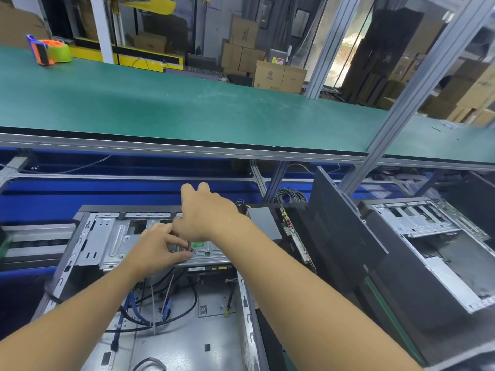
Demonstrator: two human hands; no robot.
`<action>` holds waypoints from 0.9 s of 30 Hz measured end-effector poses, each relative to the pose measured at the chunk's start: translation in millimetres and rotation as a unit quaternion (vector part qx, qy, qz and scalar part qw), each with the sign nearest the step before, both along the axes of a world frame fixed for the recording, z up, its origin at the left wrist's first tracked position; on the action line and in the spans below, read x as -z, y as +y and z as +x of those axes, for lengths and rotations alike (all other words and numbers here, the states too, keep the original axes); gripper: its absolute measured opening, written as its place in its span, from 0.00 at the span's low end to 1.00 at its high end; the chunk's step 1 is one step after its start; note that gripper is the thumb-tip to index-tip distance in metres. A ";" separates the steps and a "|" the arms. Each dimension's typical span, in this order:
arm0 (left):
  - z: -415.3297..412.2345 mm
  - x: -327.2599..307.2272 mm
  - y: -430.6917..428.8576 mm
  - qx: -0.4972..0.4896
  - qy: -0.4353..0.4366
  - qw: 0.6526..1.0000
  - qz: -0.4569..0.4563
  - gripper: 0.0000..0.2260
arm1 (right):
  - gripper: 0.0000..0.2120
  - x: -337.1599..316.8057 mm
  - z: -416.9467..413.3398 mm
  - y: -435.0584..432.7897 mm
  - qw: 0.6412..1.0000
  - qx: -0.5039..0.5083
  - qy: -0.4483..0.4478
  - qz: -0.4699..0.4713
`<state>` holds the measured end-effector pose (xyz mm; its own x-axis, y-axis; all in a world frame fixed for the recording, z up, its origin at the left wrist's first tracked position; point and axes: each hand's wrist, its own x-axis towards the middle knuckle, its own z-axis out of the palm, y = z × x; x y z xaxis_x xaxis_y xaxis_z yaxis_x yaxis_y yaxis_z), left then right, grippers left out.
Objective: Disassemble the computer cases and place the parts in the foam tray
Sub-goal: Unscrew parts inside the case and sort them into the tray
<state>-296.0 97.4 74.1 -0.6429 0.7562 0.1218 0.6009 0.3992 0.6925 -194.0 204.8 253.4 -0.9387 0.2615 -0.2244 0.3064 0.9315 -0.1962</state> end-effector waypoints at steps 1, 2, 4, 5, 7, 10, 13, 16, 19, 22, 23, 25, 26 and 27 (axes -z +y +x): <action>0.1 -0.1 -0.6 0.004 0.003 1.000 -0.002 0.12 | 0.20 1.9 0.3 -0.9 1.000 0.008 0.010 0.013; 0.3 0.0 -1.0 0.006 0.009 1.000 -0.005 0.13 | 0.22 2.8 0.2 -1.8 1.000 0.015 0.019 0.014; -0.3 1.1 -1.2 0.006 0.017 1.000 -0.007 0.13 | 0.19 3.4 -0.2 -2.3 0.999 0.018 0.030 0.013; -0.9 1.9 -0.9 0.004 0.020 1.000 -0.007 0.11 | 0.16 3.1 -0.5 -2.1 0.999 0.013 0.033 0.016; -2.2 3.4 -0.4 0.004 0.021 1.000 -0.008 0.06 | 0.13 2.0 -0.3 -1.6 0.999 0.008 0.030 0.008; -2.0 3.0 0.4 0.006 0.021 1.000 -0.011 0.04 | 0.15 -1.3 -0.4 -2.2 0.999 0.002 0.014 -0.038; 0.1 1.0 1.2 -0.005 0.002 1.000 0.004 0.08 | 0.18 -1.2 -0.8 -3.1 0.999 -0.005 0.009 -0.037; 1.4 0.0 0.5 -0.004 -0.009 1.000 0.007 0.08 | 0.17 1.3 -1.2 -3.6 0.999 0.003 0.021 -0.033; 1.4 -0.4 0.0 0.001 0.001 1.000 0.001 0.07 | 0.18 2.9 -1.3 -2.2 1.000 0.003 0.021 -0.022; 0.0 1.1 0.2 0.001 0.012 1.000 -0.006 0.05 | 0.16 4.8 -2.8 -0.7 1.000 0.012 0.026 -0.010; -1.0 2.4 0.0 0.000 0.018 1.000 -0.012 0.04 | 0.16 5.4 -3.1 -0.5 0.999 0.017 0.031 -0.009; -1.8 4.7 0.4 -0.003 0.022 1.000 -0.015 0.05 | 0.16 5.9 -2.7 0.1 0.999 0.022 0.045 -0.008; -1.6 4.9 1.0 -0.006 0.020 1.000 -0.014 0.05 | 0.14 5.9 -2.0 0.4 0.998 0.020 0.051 -0.006; -0.9 4.4 1.4 -0.009 0.019 1.000 -0.013 0.05 | 0.13 5.4 -1.5 0.7 0.998 0.016 0.052 -0.009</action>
